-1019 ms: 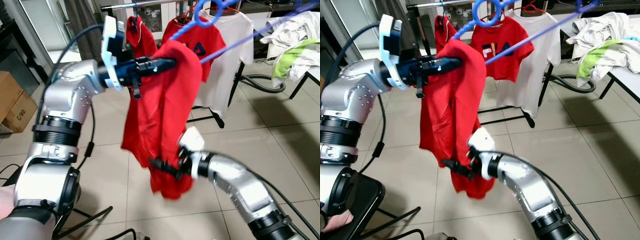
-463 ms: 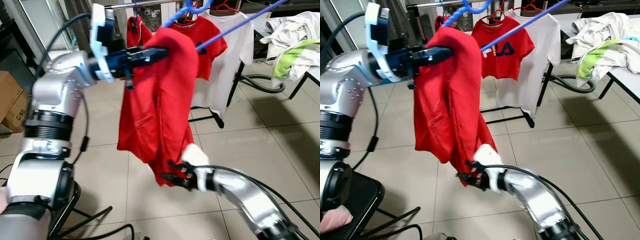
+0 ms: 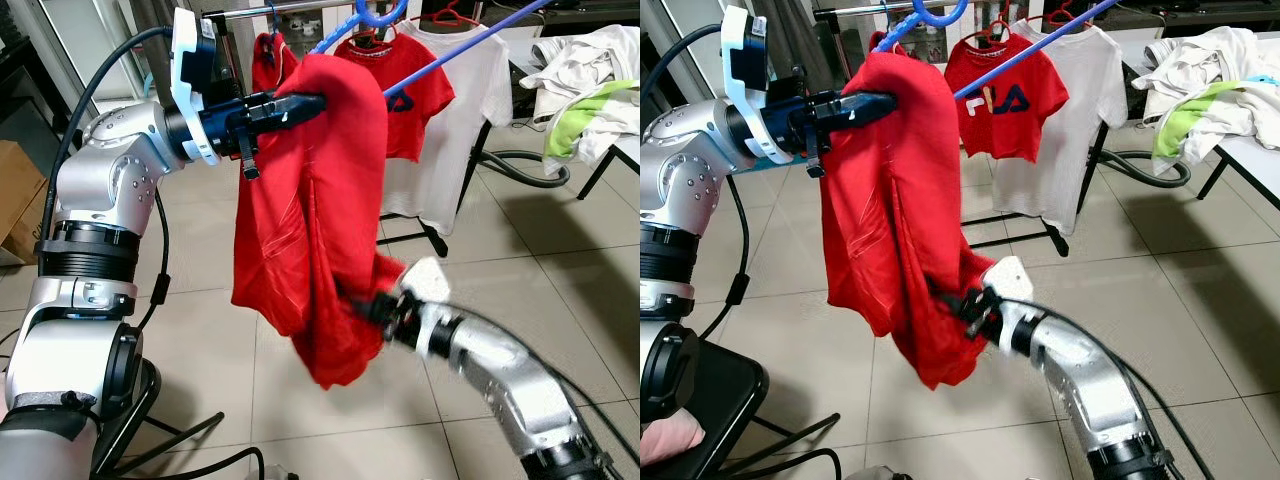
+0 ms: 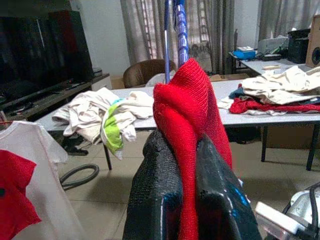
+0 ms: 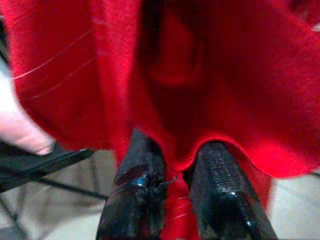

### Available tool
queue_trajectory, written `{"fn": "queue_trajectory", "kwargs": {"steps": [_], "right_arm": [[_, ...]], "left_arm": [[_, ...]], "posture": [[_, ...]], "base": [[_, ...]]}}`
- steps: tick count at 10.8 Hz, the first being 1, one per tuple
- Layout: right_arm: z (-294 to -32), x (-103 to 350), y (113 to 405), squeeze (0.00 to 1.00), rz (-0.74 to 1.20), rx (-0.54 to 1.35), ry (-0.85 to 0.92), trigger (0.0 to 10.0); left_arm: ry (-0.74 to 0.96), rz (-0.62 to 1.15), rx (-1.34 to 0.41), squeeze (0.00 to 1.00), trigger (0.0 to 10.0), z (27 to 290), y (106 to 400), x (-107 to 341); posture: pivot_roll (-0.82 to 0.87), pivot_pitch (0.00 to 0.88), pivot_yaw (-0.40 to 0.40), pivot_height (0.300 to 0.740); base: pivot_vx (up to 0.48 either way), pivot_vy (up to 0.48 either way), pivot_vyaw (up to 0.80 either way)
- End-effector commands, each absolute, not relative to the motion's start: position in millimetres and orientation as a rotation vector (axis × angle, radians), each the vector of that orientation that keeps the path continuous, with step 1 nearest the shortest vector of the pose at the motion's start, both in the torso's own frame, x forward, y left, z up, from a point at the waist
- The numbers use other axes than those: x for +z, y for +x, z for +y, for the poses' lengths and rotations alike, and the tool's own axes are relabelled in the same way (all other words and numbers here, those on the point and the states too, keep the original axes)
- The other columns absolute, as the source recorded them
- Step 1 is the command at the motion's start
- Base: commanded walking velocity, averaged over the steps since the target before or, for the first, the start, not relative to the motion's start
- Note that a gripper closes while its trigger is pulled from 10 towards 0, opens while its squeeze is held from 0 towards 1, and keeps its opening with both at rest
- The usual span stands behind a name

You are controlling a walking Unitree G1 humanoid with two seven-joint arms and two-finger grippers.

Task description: Hang hanger

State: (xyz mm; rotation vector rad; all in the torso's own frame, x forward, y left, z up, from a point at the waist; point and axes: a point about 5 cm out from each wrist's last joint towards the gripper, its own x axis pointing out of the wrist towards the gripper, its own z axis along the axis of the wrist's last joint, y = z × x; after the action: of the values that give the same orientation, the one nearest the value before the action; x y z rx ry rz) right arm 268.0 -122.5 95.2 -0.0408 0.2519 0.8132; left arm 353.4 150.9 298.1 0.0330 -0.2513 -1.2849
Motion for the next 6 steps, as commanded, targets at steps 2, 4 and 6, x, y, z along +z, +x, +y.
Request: {"fn": "queue_trajectory", "kwargs": {"steps": [2, 4, 6], "right_arm": [[-131.4, 103.5, 268.5, 0.27, 0.187, 0.778, -0.087, 10.0], [-136.8, 124.2, 255.9, 1.00, 0.095, 0.865, -0.022, 10.0], [-124.7, 125.0, 253.0, 1.00, 0.069, 0.906, -0.028, 10.0]], "left_arm": [[0.039, -0.293, -1.257, 0.00, 0.0, 156.2, 352.9, 303.9], [0.034, -0.288, -1.255, 0.00, 0.0, 156.3, 352.8, 302.2], [0.026, -0.289, -1.256, 0.00, 0.0, 154.5, 353.6, 301.7]], "posture": [[-0.04, 0.000, 0.107, 0.740], [-0.05, 0.000, 0.113, 0.740], [-0.05, 0.000, 0.119, 0.740]], "base": [[0.000, 0.000, 0.00], [0.000, 0.000, 0.00], [0.000, 0.000, 0.00]]}}
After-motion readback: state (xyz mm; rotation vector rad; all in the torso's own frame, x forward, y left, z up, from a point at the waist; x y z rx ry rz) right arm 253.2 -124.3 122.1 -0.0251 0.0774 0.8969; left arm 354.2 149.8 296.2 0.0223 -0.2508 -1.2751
